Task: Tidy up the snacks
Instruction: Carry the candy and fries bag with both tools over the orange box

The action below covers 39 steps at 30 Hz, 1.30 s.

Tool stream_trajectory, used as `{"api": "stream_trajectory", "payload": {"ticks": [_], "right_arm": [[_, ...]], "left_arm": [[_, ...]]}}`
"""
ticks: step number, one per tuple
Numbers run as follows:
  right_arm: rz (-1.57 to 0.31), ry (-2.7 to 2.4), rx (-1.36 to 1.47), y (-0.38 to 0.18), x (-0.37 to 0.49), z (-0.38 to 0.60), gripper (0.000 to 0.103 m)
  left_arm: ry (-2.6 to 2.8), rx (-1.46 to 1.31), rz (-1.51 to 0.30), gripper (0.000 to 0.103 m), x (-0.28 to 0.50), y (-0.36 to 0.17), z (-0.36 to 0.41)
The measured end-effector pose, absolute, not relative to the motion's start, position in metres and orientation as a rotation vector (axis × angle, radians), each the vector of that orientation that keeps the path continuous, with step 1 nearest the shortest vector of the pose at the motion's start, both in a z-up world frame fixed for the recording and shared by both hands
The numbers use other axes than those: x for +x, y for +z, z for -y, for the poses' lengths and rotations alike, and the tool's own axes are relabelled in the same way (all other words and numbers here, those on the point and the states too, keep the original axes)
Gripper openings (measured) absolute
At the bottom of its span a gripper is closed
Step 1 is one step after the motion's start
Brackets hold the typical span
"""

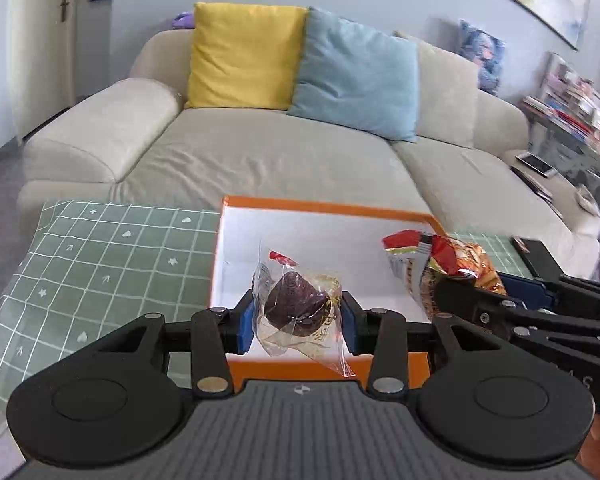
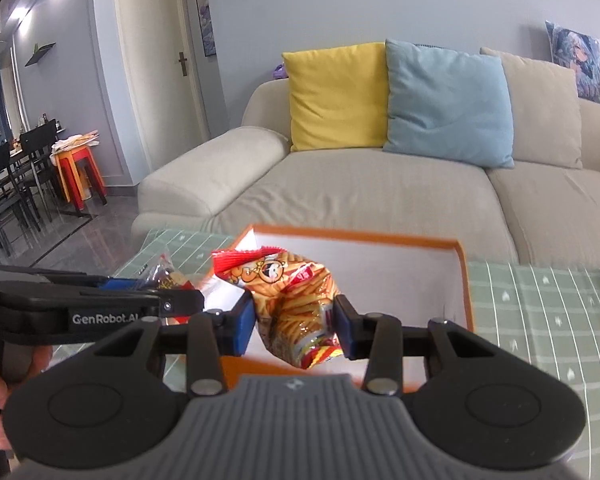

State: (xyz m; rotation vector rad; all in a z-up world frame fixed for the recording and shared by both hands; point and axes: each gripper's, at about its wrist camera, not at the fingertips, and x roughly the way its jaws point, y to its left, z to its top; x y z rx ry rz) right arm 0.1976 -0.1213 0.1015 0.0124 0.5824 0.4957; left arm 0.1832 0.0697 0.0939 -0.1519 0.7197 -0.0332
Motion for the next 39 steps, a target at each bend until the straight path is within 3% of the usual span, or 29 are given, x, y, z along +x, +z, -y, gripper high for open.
{"api": "stream_trajectory", "payload": {"ticks": [5, 16, 32, 39], "right_arm": [[-0.603, 0.453, -0.033, 0.095, 0.248, 0.100, 0.039], [-0.977, 0.535, 0.031, 0.036, 0.335, 0.084, 0.040], [-1.312, 0.492, 0.113, -0.014, 0.358, 0.078, 0.042], [-1.326, 0.474, 0.131, -0.015, 0.353, 0.079, 0.042]], "left_arm": [[-0.010, -0.130, -0.804, 0.047, 0.227, 0.078, -0.077], [-0.039, 0.004, -1.036, 0.047, 0.270, 0.031, -0.073], [-0.143, 0.295, -1.126, 0.048, 0.286, 0.006, -0.052], [-0.132, 0.336, -1.133, 0.051, 0.290, 0.004, -0.049]]}}
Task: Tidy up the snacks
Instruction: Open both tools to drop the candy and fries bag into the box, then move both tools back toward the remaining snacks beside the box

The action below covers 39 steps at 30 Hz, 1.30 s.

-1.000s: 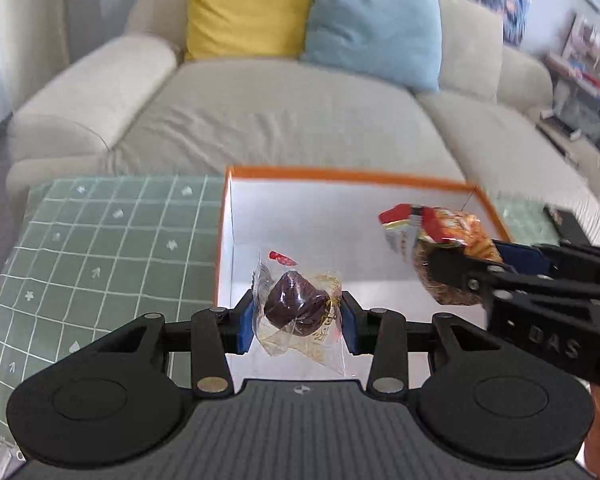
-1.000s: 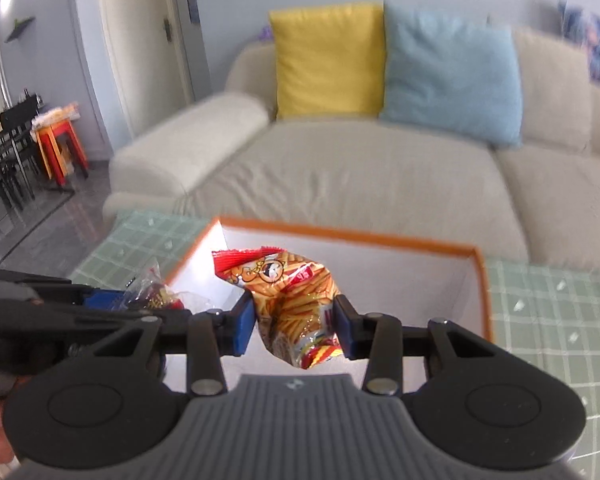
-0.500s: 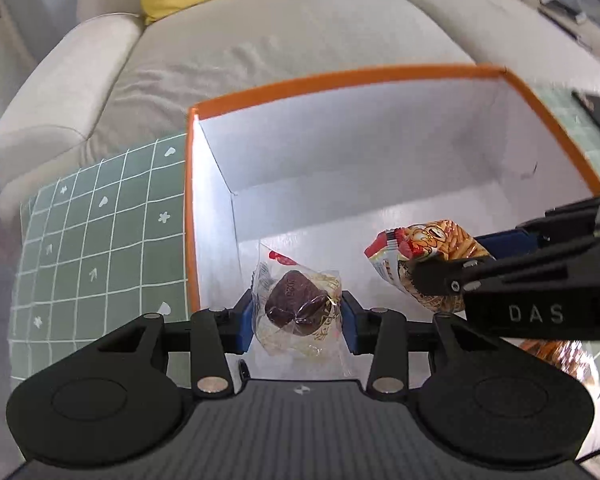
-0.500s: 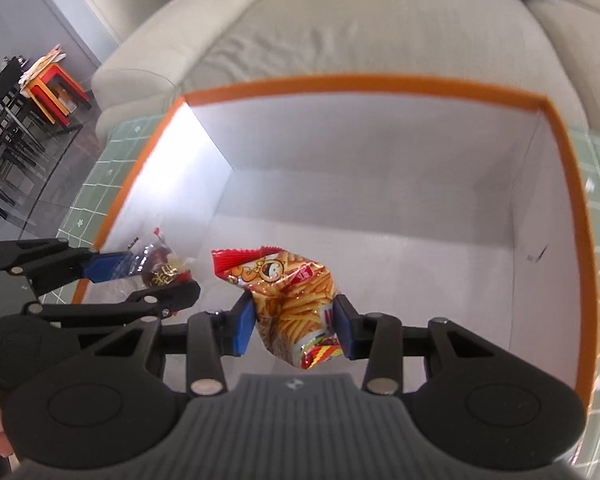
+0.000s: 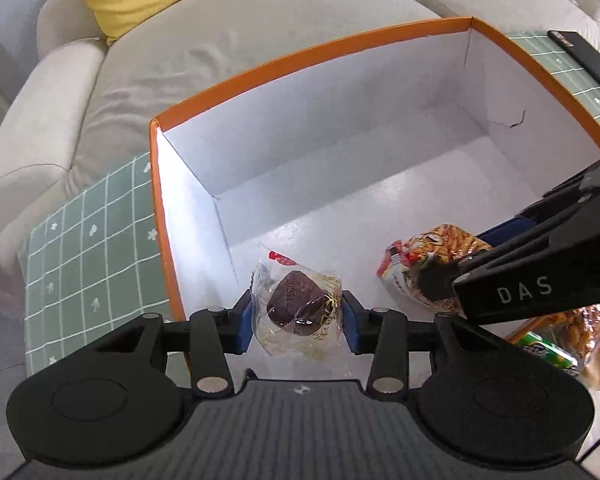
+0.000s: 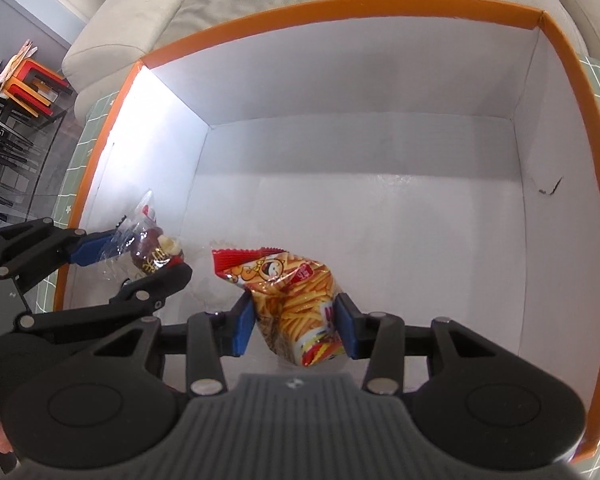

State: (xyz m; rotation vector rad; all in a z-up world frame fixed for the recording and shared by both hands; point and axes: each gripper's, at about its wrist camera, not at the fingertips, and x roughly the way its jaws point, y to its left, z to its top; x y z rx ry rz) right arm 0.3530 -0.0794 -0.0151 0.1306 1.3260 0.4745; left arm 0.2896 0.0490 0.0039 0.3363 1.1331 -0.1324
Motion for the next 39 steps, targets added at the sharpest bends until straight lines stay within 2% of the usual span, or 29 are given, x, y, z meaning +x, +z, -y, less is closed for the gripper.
{"api": "stream_trajectory", "payload": {"ticks": [6, 9, 12, 14, 16, 19, 24, 27, 39], "right_arm": [[-1.328, 0.452, 0.143, -0.013, 0.352, 0.083, 0.043], [-1.324, 0.427, 0.135, -0.009, 0.352, 0.083, 0.050], [-1.316, 0.405, 0.116, -0.004, 0.352, 0.085, 0.059], [-1.303, 0.404, 0.123, 0.000, 0.351, 0.088, 0.063], [-1.292, 0.403, 0.127, 0.006, 0.349, 0.091, 0.071], [-1.273, 0.411, 0.114, 0.015, 0.345, 0.092, 0.076], [-1.219, 0.419, 0.109, 0.036, 0.337, 0.096, 0.077], [-1.145, 0.430, 0.125, 0.053, 0.327, 0.106, 0.080], [-0.829, 0.416, 0.070, 0.096, 0.233, 0.149, 0.080]], "left_arm": [[-0.091, 0.348, -1.099, 0.058, 0.287, 0.005, -0.050], [-0.076, 0.358, -1.082, 0.061, 0.284, 0.009, -0.049], [-0.072, 0.354, -1.064, 0.069, 0.280, 0.015, -0.050], [-0.073, 0.332, -1.051, 0.083, 0.277, 0.020, -0.050], [-0.081, 0.329, -1.039, 0.089, 0.274, 0.024, -0.047], [-0.106, 0.320, -1.030, 0.089, 0.267, 0.031, -0.044], [-0.099, 0.285, -0.990, 0.089, 0.252, 0.047, -0.046], [-0.097, 0.221, -0.927, 0.089, 0.234, 0.062, -0.049], [-0.137, -0.017, -0.724, 0.087, 0.152, 0.096, -0.056]]}}
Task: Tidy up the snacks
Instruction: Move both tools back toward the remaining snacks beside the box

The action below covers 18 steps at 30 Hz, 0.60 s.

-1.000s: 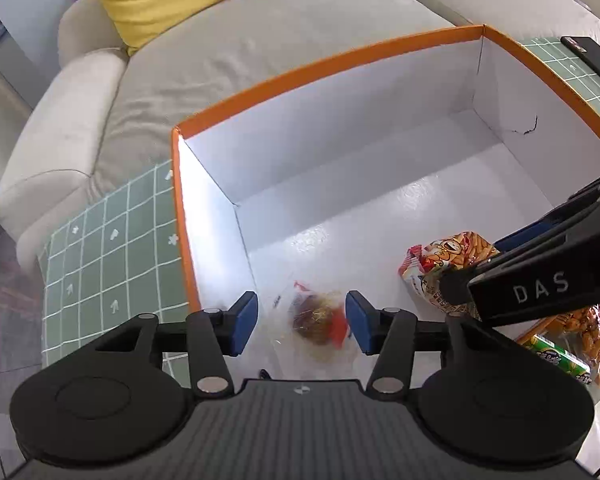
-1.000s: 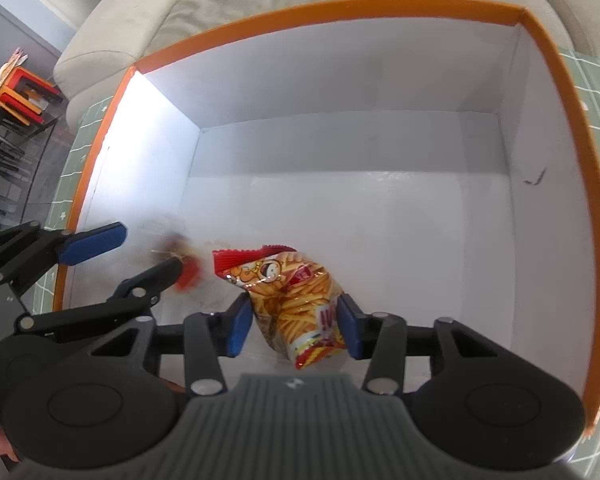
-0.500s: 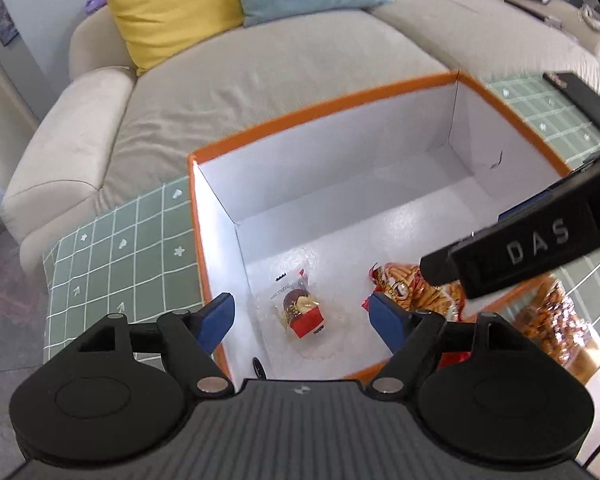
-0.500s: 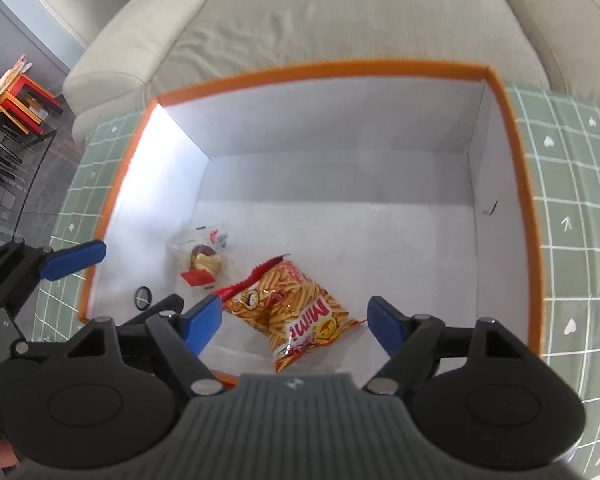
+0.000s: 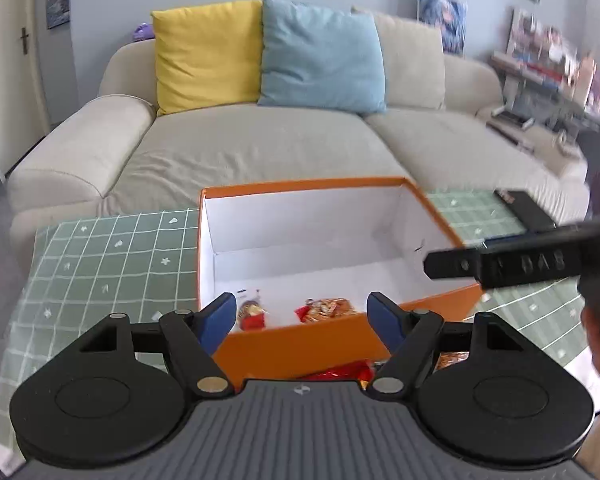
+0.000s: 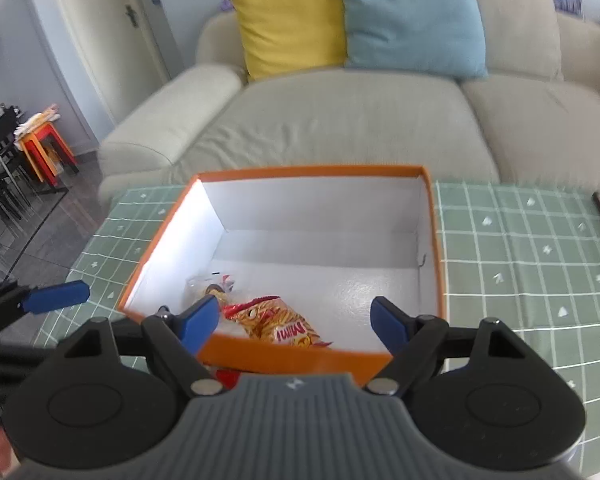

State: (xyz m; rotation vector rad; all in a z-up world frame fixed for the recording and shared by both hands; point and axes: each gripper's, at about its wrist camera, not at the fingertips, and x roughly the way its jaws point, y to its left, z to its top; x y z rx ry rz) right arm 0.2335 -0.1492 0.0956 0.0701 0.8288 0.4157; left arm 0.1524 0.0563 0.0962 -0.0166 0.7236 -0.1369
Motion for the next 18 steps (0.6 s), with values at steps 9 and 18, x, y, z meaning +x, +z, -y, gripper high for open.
{"api": "stream_trajectory", "payload": {"ticks": [9, 18], "right_arm": [[-0.649, 0.352, 0.028, 0.080, 0.139, 0.170, 0.088], [-0.555, 0.310, 0.039, 0.053, 0.086, 0.183, 0.088]], "left_arm": [[-0.151, -0.076, -0.670, 0.086, 0.104, 0.085, -0.055], [-0.159, -0.133, -0.704, 0.083, 0.077, 0.046, -0.061]]}}
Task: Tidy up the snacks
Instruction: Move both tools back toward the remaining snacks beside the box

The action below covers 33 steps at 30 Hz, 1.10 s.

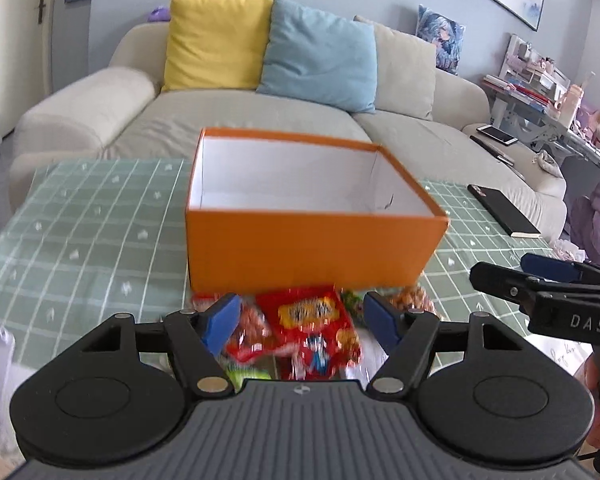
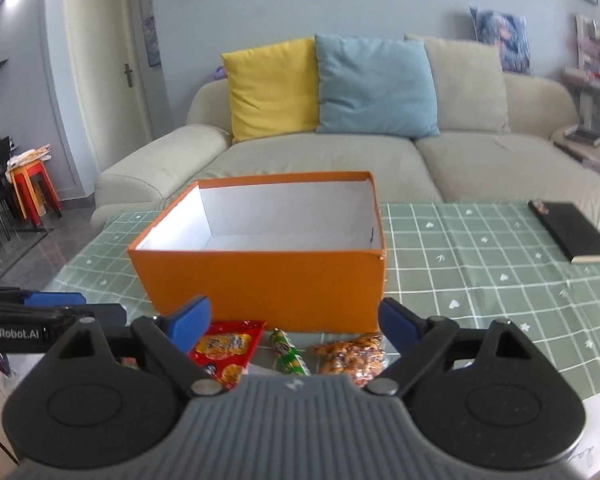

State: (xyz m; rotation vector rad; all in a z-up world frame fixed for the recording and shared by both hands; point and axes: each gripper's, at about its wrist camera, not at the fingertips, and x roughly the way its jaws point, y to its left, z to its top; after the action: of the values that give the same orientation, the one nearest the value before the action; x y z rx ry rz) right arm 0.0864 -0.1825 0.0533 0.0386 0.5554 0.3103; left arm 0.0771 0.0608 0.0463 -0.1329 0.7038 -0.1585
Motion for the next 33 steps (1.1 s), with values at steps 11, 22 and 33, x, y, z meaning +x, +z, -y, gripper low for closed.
{"api": "stream_trajectory", "payload": {"ticks": [11, 22, 33], "right_arm": [[-0.587, 0.334, -0.085, 0.004, 0.067, 0.172, 0.084], [-0.662, 0.373, -0.153, -0.024, 0.073, 0.153, 0.076], [-0.682, 0.273, -0.188, -0.038, 0.101, 0.164, 0.076]], "left_arm": [[-0.193, -0.070, -0.775, 0.082, 0.062, 0.003, -0.059], [-0.081, -0.104, -0.833, 0.080, 0.066, -0.018, -0.077], [-0.058, -0.114, -0.927, 0.070, 0.091, -0.038, -0.074]]}}
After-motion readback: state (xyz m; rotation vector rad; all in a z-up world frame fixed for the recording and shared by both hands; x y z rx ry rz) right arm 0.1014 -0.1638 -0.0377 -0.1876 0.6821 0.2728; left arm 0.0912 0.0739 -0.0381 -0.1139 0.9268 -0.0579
